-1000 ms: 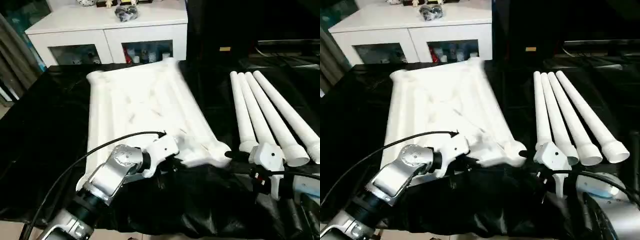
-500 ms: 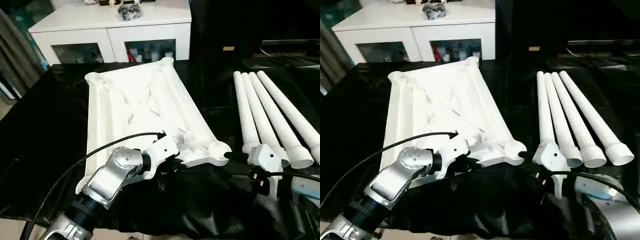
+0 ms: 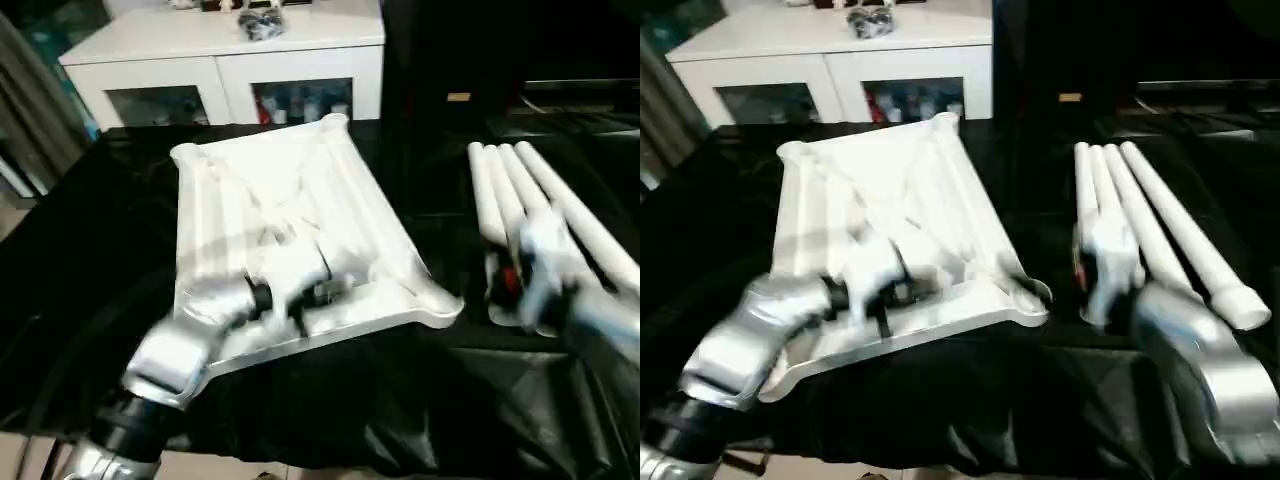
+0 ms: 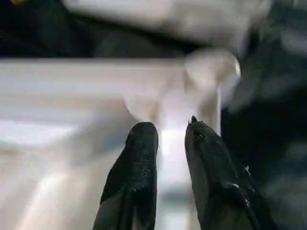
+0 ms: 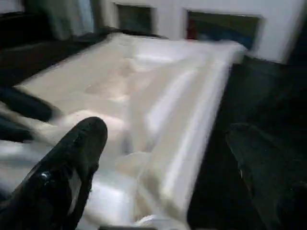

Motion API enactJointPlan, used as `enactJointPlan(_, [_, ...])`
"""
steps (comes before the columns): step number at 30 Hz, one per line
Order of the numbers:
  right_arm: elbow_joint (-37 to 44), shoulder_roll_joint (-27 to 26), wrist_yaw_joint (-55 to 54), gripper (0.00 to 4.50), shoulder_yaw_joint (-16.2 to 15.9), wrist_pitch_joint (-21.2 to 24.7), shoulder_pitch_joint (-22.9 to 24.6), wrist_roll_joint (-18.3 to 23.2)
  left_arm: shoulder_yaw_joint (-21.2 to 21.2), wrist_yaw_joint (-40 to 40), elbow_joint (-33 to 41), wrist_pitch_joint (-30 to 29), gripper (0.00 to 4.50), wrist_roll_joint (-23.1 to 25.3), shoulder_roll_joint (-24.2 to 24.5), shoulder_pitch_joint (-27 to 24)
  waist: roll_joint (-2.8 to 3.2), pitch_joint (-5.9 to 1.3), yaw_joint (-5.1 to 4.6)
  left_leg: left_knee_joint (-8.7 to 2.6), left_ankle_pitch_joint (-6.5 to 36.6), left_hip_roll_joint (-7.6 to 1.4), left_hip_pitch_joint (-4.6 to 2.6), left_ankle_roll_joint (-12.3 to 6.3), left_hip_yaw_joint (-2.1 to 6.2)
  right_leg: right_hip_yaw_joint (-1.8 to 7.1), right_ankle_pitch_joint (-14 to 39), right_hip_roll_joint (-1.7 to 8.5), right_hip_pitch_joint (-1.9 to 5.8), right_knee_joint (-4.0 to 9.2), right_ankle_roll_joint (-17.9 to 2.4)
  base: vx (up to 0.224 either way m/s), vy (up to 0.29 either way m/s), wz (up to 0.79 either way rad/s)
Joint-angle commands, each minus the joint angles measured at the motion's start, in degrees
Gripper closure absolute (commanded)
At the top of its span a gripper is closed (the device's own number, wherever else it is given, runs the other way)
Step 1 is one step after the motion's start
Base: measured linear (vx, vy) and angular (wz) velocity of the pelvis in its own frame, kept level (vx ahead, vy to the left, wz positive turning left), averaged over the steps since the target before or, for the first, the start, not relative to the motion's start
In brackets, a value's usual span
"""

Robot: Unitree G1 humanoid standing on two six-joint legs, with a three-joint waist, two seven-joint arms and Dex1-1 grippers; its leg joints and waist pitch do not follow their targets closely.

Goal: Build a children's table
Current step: Pick table leg

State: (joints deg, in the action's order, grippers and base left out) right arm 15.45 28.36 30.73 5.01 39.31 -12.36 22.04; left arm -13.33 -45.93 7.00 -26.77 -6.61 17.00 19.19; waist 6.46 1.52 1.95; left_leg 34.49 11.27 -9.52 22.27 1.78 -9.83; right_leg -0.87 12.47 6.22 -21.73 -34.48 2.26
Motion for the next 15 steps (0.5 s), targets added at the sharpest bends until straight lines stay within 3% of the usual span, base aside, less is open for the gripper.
enactJointPlan(1, [-2.14,-0.78,-5.00,0.00,-0.28,5.33,-1.81,-2.68,1.66,1.77,1.54,-1.63,3.33,-1.05,-0.13,-1.22,-2.34,-2.93,-0.04,-3.97,4.08,-1.87,-0.85,-3.65,0.61,0.26,0.93,0.73,2.04,3.44,-14.96,0.000,0.000,0.00])
enactJointPlan(2, [-4.00,-1.59,-7.93,0.00,-0.44,9.22,-3.88,-3.49,1.93,2.25,2.76,-1.93,3.33,-1.02,-0.25,-2.16,-2.22,-3.00,0.21,-3.82,2.64,-1.93,-0.88,-3.99,0.57,0.31,0.64,0.76,1.94,3.33,-14.61,0.000,0.000,0.00])
enactJointPlan(3, [-4.75,-1.89,-8.77,0.00,-0.38,10.53,-4.60,-3.52,1.82,2.23,3.21,-1.90,3.33,-0.88,-0.13,-2.55,-1.79,-3.14,0.23,-3.74,1.52,-1.77,-0.83,-4.02,0.67,0.29,0.01,0.76,2.09,3.10,-14.52,0.000,0.000,0.00])
enactJointPlan(4, [-5.99,-2.59,-10.35,0.00,0.12,12.07,-5.79,-3.67,1.61,2.22,4.09,-1.99,3.33,-0.93,0.09,-3.19,-1.73,-3.23,0.34,-3.62,1.29,-1.80,-0.95,-4.06,0.61,0.30,-0.42,0.72,1.98,3.11,-14.35,0.000,0.000,0.00])
enactJointPlan(5, [-7.81,-3.04,-12.12,0.00,0.49,13.82,-7.33,-4.41,1.19,2.30,4.98,-1.66,3.33,-0.66,0.38,-3.83,-2.94,-3.20,0.24,-3.58,0.26,-1.81,-0.69,-4.36,0.51,0.40,-1.64,0.71,2.13,2.98,-14.31,0.000,0.000,0.00])
enactJointPlan(6, [-8.97,-3.36,-13.52,0.00,0.72,15.15,-8.44,-4.92,0.94,2.44,5.69,-1.63,3.33,-0.56,0.57,-4.25,-2.37,-3.18,0.42,-3.61,-0.23,-1.78,-0.86,-4.42,0.50,0.33,-1.54,0.72,1.89,2.94,-14.43,0.000,0.000,0.00])
enactJointPlan(7, [-9.97,-3.51,-14.39,0.00,0.97,15.95,-9.24,-5.26,0.79,2.45,6.13,-1.85,3.33,-0.59,0.68,-4.51,-2.37,-3.18,0.42,-3.61,-0.23,-1.78,-0.86,-4.42,0.50,0.33,-1.54,0.72,1.89,2.94,-14.43,0.000,0.000,0.00])
enactJointPlan(8, [-11.42,-3.65,-15.60,0.00,1.33,17.23,-10.42,-5.66,0.55,2.55,6.91,-2.45,3.33,-0.80,0.81,-4.89,-3.06,-3.10,0.32,-3.61,0.29,-1.94,-0.95,-4.00,0.32,0.41,-1.07,0.65,1.90,3.04,-14.54,0.000,0.000,0.00])
enactJointPlan(9, [-12.30,-3.66,-16.13,0.00,1.46,17.50,-11.21,-5.97,0.34,2.57,7.32,-2.64,3.33,-0.83,0.95,-5.13,-2.66,-3.17,0.57,-3.53,0.14,-1.93,-1.02,-3.88,0.33,0.45,-1.20,0.81,1.91,2.88,-14.59,0.000,0.000,0.00])
enactJointPlan(10, [-13.08,-3.64,-16.68,0.00,1.42,18.48,-12.16,-6.55,0.04,2.60,7.73,-2.84,3.33,-0.84,1.18,-5.36,-2.95,-3.03,0.47,-3.55,0.40,-1.90,-0.98,-3.91,0.22,0.48,-0.98,0.68,1.83,2.97,-14.48,0.000,0.000,0.00])
enactJointPlan(15, [-16.62,-3.45,-18.14,0.00,0.50,18.96,-15.17,-8.31,-1.26,2.18,8.65,-3.14,3.33,-0.37,2.03,-6.20,-2.90,-2.98,0.58,-3.55,0.99,-1.86,-1.01,-2.69,0.20,0.51,-1.25,0.67,1.92,2.80,-14.12,0.000,0.000,0.00])
